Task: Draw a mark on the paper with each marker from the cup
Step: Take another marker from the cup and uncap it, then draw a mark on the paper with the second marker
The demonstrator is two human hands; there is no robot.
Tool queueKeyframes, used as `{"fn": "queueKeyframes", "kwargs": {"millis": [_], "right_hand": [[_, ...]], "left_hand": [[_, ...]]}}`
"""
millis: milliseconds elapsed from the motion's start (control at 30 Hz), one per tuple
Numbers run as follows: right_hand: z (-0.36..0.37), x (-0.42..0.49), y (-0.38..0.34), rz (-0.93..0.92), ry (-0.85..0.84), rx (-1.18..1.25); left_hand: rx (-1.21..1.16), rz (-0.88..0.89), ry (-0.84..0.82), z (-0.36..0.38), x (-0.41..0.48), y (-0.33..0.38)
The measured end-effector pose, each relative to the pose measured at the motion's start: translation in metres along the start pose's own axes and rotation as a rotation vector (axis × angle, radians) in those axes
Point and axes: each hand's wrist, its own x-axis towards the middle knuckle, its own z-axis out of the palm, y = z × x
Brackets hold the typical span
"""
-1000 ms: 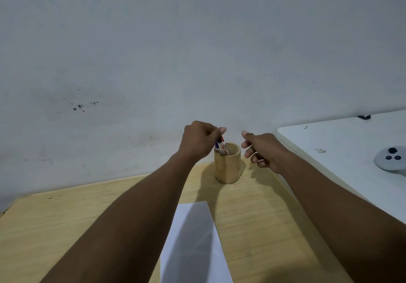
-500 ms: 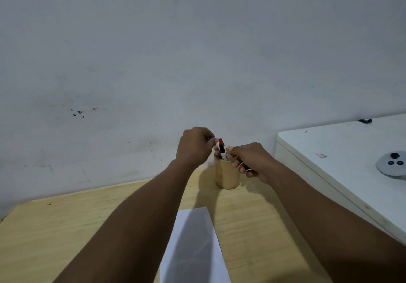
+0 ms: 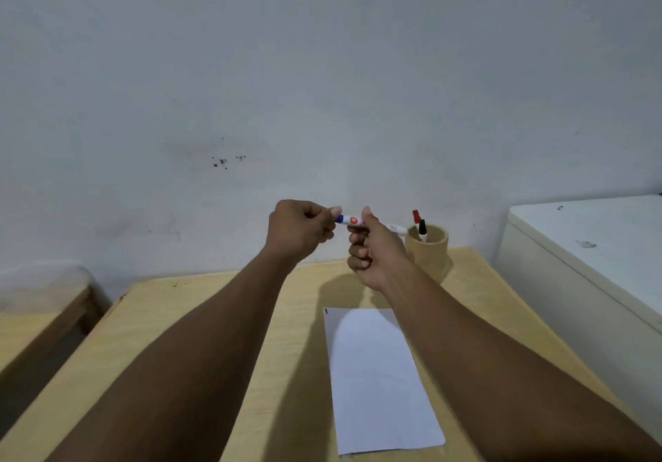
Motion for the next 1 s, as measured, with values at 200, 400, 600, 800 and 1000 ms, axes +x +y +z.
{"fn": "queueKeyframes", "kwargs": {"millis": [200,400,600,800,1000], "right_hand": [[0.004,-0.003,0.008,-0.101,-0.045,-0.005],[-0.015,-0.003,0.016,-0.099,-0.032,-0.158],[-0.042,0.004,0.050,-0.150,0.070,-0.472],[-0.059,0.004,0.080,-0.143,0.048,-0.515],[-0.058,0.006,0.092,-0.234,0.036,-0.708]], "left_hand": [[-0.073,-0.198,0.135,-0.037,-0.018,-0.057],[0.512,-0.089,-0.156,-0.044,-0.039,-0.107],[0.644,-0.114,-0.264,-0.026,-0.053,-0.136],[0.600,-0.182,-0.302,-0.018,-0.051,-0.139],[0.717,-0.190,-0.392,-0.014,-0.054,-0.131]]}}
